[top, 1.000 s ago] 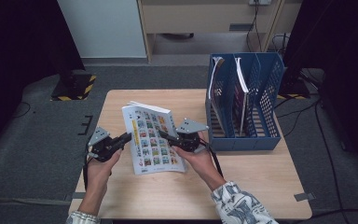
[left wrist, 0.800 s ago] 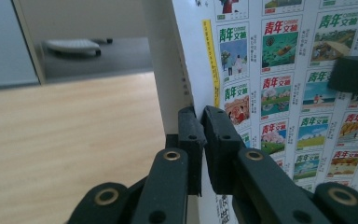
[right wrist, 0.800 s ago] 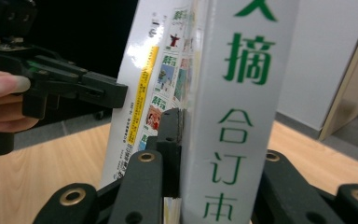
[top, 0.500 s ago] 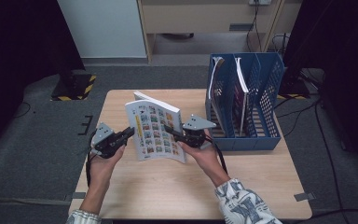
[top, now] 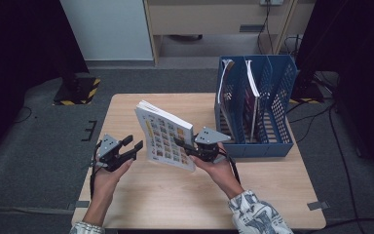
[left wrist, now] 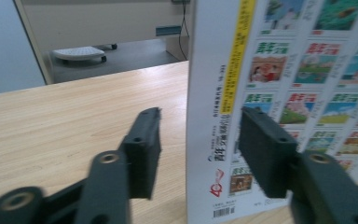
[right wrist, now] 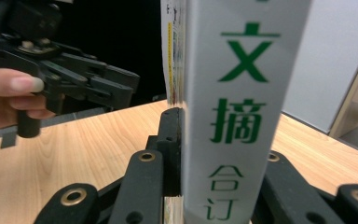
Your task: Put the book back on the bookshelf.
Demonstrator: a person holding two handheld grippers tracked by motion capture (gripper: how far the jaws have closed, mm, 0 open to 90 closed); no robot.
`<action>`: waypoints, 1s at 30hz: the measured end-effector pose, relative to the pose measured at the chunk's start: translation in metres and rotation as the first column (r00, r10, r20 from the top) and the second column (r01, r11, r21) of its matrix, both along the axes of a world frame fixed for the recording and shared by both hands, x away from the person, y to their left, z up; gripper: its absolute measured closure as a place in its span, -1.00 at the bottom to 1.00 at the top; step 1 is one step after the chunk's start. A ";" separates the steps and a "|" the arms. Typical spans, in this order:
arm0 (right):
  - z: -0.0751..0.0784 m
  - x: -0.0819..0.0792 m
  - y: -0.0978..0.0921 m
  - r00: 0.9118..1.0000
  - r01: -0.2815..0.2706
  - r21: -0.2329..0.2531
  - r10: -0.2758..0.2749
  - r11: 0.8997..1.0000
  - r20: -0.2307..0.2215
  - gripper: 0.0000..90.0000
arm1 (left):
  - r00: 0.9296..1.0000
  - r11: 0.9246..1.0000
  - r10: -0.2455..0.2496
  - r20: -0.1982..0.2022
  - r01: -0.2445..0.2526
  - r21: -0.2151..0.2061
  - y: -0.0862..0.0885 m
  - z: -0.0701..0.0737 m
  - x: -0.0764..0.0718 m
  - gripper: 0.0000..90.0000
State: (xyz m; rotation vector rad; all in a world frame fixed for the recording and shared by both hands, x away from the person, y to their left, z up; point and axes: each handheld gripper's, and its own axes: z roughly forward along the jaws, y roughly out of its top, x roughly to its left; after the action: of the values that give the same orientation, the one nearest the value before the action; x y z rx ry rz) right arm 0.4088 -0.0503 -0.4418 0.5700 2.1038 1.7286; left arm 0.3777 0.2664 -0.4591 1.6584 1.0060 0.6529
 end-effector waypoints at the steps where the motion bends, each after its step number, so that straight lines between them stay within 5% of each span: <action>1: 0.000 -0.001 0.000 1.000 -0.003 0.005 0.003 1.000 0.002 0.63 | 1.000 1.000 -0.001 -0.003 0.001 -0.002 0.000 -0.001 0.001 -0.09; 7: -0.001 -0.007 -0.002 1.000 -0.031 0.010 0.031 0.999 -0.005 0.61 | 1.000 1.000 -0.022 0.003 0.022 -0.011 0.000 -0.007 0.008 -0.35; 11: -0.005 -0.007 0.003 0.999 -0.029 0.008 0.030 1.000 -0.015 0.42 | 0.999 0.999 -0.041 0.007 0.041 -0.018 -0.004 -0.009 0.010 -0.43; 15: -0.010 -0.006 0.008 0.999 -0.029 0.001 0.029 1.000 -0.017 0.61 | 0.999 0.999 -0.051 0.009 0.052 -0.006 -0.006 -0.009 0.010 -0.44; 24: -0.010 -0.010 0.007 0.997 -0.077 -0.008 0.077 0.997 -0.003 0.62 | 0.997 0.997 -0.081 0.009 0.081 -0.018 -0.004 -0.010 0.011 -0.53; 30: -0.013 -0.007 0.008 0.997 -0.074 0.009 0.074 0.997 -0.031 0.42 | 0.994 0.993 -0.111 0.008 0.111 -0.032 -0.006 -0.010 0.016 -0.65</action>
State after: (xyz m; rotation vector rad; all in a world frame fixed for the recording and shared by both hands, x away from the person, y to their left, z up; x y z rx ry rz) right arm 0.4018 -0.0419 -0.4548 0.5310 2.1654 1.7800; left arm 0.3935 0.2600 -0.4695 1.6700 0.9088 0.5642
